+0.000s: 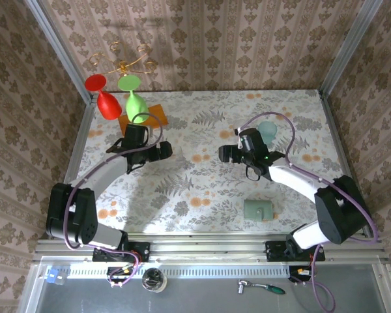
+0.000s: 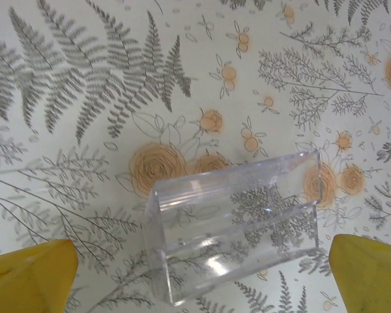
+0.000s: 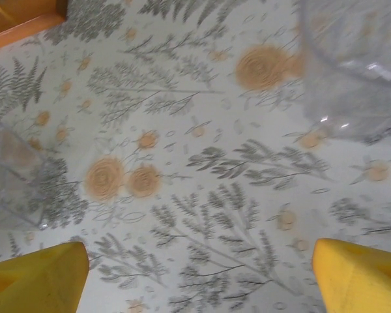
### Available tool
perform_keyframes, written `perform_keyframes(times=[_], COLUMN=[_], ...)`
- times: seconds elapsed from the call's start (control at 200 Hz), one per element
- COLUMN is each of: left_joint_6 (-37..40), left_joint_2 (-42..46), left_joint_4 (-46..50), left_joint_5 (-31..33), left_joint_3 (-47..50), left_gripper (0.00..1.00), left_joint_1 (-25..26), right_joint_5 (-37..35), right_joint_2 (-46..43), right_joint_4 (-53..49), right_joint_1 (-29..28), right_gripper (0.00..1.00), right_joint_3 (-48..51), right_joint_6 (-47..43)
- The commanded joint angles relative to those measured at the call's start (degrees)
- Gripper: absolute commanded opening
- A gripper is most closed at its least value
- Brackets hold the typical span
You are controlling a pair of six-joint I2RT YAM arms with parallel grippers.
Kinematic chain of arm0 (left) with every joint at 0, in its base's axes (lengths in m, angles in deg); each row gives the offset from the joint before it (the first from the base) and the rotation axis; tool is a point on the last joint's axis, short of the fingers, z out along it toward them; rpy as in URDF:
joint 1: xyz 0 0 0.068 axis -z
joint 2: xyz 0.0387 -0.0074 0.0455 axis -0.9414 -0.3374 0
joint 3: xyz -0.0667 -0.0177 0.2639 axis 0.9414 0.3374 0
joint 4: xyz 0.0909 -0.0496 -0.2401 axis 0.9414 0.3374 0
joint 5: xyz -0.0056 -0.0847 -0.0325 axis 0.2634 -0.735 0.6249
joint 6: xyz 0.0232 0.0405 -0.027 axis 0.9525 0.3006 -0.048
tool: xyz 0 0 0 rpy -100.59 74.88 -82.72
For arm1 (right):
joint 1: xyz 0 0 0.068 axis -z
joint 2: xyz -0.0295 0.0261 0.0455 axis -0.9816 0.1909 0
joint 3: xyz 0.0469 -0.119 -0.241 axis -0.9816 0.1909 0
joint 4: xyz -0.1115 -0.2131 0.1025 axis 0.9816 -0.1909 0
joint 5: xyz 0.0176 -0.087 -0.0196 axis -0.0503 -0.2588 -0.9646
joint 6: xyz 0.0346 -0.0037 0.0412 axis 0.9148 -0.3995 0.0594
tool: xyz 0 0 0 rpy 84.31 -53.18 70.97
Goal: Take the credit cards out of the card holder
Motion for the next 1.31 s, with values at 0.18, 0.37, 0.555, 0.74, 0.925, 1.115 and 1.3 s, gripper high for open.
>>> perform_keyframes(times=[0.18,0.37,0.555,0.74,0.925,1.115,1.3], left_joint_6=[-6.3,-8.9,-9.5,-10.9,-11.5,-11.8,-10.5], left_joint_2=[-4.4,-4.9,-7.1,-9.5,-12.8,-16.5,-20.1], left_joint_4=[-4.2,-9.8,-11.0,-12.4,-13.1,-13.5,-12.1], left_joint_5=[-7.5,-10.0,-12.5,-13.4,-13.6,-14.6,-15.1], left_joint_3=[3.0,5.0,3.9,2.1,-0.9,-4.8,-9.1], left_gripper=[0.87,0.83,0.81,0.81,0.81,0.81,0.81], left_joint_1=[0.1,0.2,0.5,2.3,4.8,5.3,5.4], right_joint_5=[12.2,15.0,16.7,16.3,15.2,13.1,13.3], right_joint_2=[8.1,13.6,18.2,20.9,22.3,23.2,24.2], right_joint_4=[2.8,3.7,2.9,1.7,1.6,0.2,-0.5], right_joint_1=[-4.5,-7.2,-7.5,-7.6,-7.4,-5.8,-3.7], right_gripper=[0.75,0.69,0.62,0.6,0.57,0.55,0.55], right_joint_3=[-6.2,-10.1,-13.8,-16.0,-16.7,-17.8,-19.0], right_joint_6=[6.7,7.6,8.3,7.8,7.1,7.1,6.7])
